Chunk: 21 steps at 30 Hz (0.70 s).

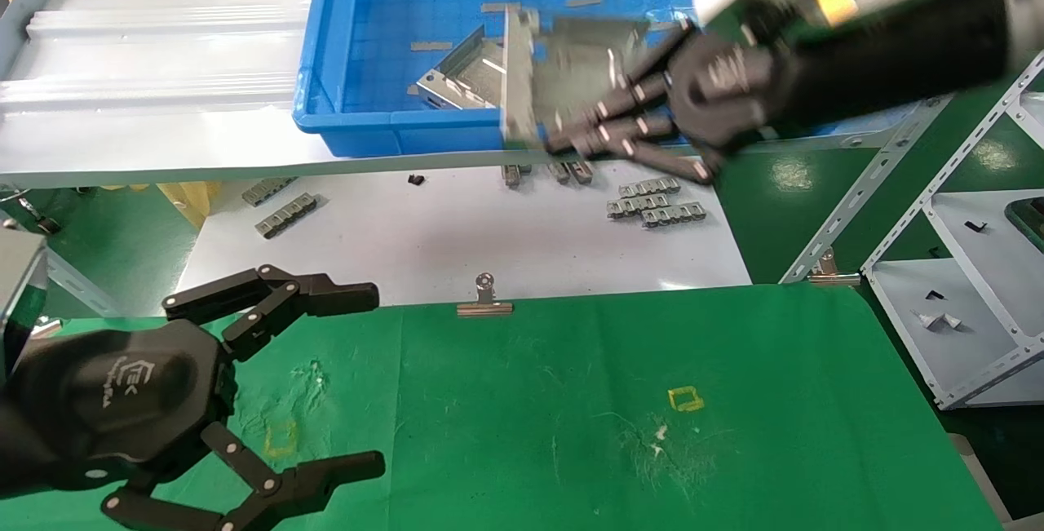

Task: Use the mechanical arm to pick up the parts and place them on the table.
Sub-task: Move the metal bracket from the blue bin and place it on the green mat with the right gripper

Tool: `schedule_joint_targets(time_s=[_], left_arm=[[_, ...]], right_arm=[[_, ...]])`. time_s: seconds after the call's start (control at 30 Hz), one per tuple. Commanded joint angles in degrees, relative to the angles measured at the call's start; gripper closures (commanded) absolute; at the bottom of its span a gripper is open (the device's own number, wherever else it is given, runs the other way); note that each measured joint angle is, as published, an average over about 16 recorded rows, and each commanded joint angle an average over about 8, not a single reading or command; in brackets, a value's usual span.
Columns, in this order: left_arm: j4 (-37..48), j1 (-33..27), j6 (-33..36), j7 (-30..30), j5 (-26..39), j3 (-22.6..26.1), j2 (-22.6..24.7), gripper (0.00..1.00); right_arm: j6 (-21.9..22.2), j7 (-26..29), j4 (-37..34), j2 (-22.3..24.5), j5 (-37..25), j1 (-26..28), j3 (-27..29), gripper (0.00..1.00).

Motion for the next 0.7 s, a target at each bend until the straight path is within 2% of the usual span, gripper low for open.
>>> schedule_joint_targets(time_s=[0.03, 0.17, 0.3, 0.47, 0.7], left_arm=[[0.0, 0.0, 0.0, 0.0, 0.0, 0.0, 0.0, 0.0], [0.0, 0.0, 0.0, 0.0, 0.0, 0.0, 0.0, 0.0], [0.0, 0.0, 0.0, 0.0, 0.0, 0.0, 0.0, 0.0], [0.0, 0.0, 0.0, 0.0, 0.0, 0.0, 0.0, 0.0], [0.0, 0.0, 0.0, 0.0, 0.0, 0.01, 0.0, 0.0]], right_arm=[[-3.76, -2.59, 1.8, 2.06, 0.41, -0.07, -1.13, 1.0], [-3.73, -3.13, 11.01, 8.57, 4.0, -1.57, -7.35, 1.0], [-3.14, -4.26, 15.66, 12.92, 5.45, -2.65, -12.76, 1.0], [-1.89, -7.62, 14.95, 14.55, 4.02, -5.4, -17.34, 1.0], [0.97, -12.5, 9.13, 12.37, 0.97, -11.83, -20.89, 1.0]])
